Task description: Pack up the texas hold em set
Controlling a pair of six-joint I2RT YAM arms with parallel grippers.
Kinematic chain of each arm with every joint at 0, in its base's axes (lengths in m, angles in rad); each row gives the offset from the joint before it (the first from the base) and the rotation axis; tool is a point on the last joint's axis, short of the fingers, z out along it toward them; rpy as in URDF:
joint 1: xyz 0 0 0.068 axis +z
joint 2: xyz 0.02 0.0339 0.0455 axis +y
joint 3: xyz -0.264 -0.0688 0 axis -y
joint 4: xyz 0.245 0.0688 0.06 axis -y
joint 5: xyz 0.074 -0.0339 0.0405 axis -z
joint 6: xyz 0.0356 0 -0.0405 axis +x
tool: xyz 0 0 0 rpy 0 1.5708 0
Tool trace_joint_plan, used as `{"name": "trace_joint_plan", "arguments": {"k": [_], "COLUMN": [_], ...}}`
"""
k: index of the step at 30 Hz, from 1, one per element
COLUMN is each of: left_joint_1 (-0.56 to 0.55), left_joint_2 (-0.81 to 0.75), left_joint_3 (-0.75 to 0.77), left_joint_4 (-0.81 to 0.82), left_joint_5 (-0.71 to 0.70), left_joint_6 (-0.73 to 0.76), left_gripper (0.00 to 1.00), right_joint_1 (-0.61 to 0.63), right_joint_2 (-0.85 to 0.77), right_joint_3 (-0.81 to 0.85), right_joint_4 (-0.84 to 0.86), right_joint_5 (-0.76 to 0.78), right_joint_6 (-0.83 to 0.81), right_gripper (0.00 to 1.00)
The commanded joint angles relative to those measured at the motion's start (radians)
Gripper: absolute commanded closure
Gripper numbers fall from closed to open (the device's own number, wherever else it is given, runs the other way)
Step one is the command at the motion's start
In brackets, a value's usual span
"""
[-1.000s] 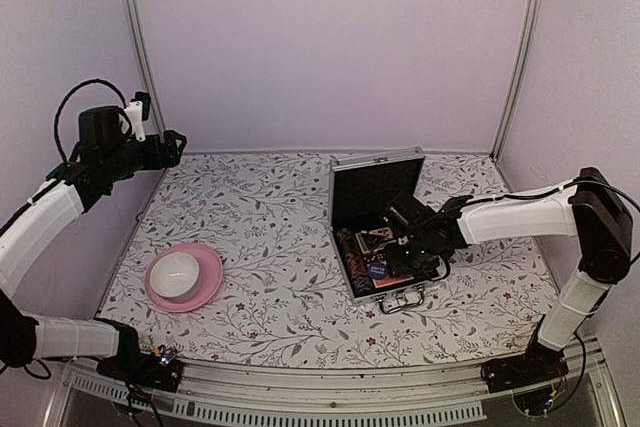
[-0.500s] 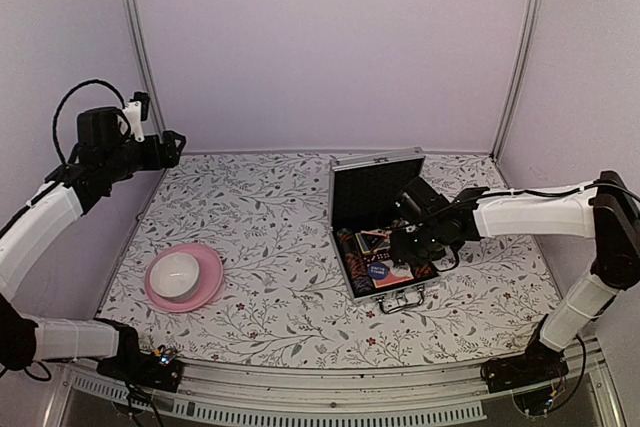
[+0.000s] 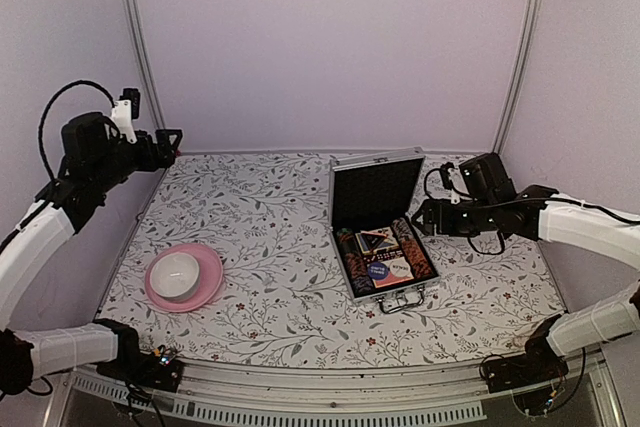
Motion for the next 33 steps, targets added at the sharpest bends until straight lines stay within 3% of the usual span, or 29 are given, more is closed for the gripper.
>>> {"name": "trace_joint_plan", "arguments": {"k": [1, 9, 14, 19, 24, 33], "left_joint_1": [-0.078, -0.413, -0.527, -0.544, -0.546, -0.557], "left_joint_2": [0.04, 0.283, 0.503, 0.687, 0.858, 0.942], "left_joint_3": [-0.016, 0.063, 0.214, 0.339, 0.496, 0.533], "left_joint_4": [0.07, 0.201, 0.296, 0.42, 0.372, 0.317], "left_joint_5": [0.022, -0.08, 0.041, 0.278, 0.372, 0.558], "left_joint_6": [-0.111, -0.2, -0.205, -0.253, -0.274, -0.308], "left_gripper": [0.03, 0.03, 0.03, 0.03, 0.03, 0.04], "right_joint_1": [-0.133, -0.418, -0.439, -0.44, -0.441, -0.44], "right_joint_2": [-0.086, -0.116, -0.059, -0.082, -0.161, -0.189], "right_joint_3": [-0.103, -0.253, -0.27, -0.328, -0.371, -0.364], "right_joint_4": [0.185, 0.48, 0.504, 0.533, 0.565, 0.562], "right_joint_5": [-0.238, -0.551, -0.523, -0.515, -0.505, -0.489], "right_joint_6": [-0.093, -0.104, -0.07, -0.046, -0.028, -0.06], "right_gripper": [0.15, 0.14, 0.15, 0.15, 0.15, 0.14]}}
